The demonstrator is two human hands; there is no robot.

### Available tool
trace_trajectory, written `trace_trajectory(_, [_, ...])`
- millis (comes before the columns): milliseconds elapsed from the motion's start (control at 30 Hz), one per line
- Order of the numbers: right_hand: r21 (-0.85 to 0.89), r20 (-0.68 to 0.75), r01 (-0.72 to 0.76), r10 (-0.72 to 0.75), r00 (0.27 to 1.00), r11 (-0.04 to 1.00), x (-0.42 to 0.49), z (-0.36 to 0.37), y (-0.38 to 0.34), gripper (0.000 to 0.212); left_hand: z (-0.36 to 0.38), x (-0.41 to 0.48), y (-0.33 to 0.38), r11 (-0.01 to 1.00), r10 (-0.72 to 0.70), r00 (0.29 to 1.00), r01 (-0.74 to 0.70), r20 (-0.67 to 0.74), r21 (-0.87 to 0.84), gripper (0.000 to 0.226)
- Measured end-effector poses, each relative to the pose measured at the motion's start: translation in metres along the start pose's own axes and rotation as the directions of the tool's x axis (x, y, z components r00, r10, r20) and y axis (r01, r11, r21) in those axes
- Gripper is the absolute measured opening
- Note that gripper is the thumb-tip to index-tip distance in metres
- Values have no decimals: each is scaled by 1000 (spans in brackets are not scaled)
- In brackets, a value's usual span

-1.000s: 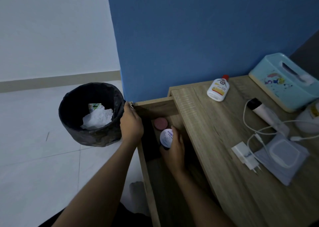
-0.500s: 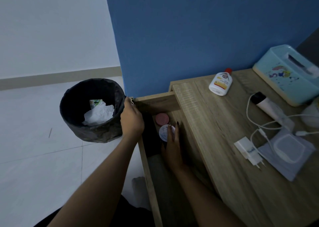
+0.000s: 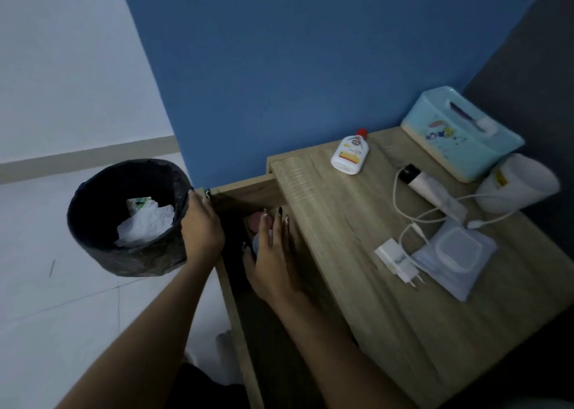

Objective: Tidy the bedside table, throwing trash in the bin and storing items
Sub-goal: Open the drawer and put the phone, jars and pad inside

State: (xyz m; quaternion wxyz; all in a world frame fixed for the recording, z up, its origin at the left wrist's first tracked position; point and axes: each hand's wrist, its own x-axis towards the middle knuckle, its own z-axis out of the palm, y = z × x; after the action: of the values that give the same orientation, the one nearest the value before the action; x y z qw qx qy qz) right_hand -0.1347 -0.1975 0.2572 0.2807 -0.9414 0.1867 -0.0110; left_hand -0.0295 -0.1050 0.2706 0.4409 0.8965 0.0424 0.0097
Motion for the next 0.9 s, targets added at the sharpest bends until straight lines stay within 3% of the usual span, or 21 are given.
trace_trajectory(167, [176, -168, 93, -63, 984, 980, -19, -70, -4, 55, -8, -7, 10, 995, -42, 997, 35, 67, 94, 33])
trace_trajectory(300, [100, -422, 172, -114, 899, 980, -33, -123, 12, 33, -15, -19, 8, 988, -51, 990, 31, 134, 151, 28])
trace_trajectory(500, [1, -536, -139, 118, 836, 990, -42, -197, 82, 29, -18, -36, 9, 981, -83, 979, 48, 185, 185, 36])
trace_trajectory(667, [19, -576, -547, 456, 678, 837, -58, -210, 129, 49, -21, -53, 10, 985, -129, 971, 102, 199, 140, 41])
trace_trajectory(767, [50, -516, -649, 576, 634, 759, -60, -203, 143, 63, -23, -54, 11, 984, -135, 966, 104, 219, 147, 42])
trace_trajectory(900, [61, -500, -670, 604, 621, 740, -56, -196, 146, 71, -26, -53, 14, 981, -152, 955, 115, 254, 153, 43])
